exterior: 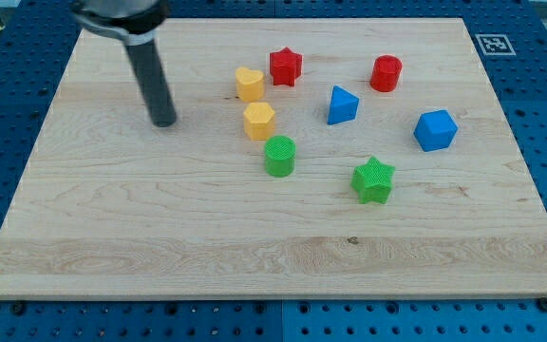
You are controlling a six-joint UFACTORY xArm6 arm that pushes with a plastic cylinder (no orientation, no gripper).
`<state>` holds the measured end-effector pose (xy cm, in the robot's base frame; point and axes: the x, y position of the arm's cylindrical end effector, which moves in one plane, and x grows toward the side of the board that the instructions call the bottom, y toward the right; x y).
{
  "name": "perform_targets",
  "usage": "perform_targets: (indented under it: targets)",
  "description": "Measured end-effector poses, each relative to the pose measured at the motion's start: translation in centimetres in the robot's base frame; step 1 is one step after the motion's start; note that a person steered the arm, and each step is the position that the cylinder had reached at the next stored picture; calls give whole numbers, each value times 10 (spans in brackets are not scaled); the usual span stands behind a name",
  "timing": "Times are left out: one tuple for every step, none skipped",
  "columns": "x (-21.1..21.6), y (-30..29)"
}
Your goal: Move the yellow hexagon to the bottom of the blue triangle
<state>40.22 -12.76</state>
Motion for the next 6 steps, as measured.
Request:
perform_targets:
  targets:
    - [1, 54]
    - [14, 103]
    - [32, 140]
    - [27, 166]
    - [27, 180]
    - [27, 168]
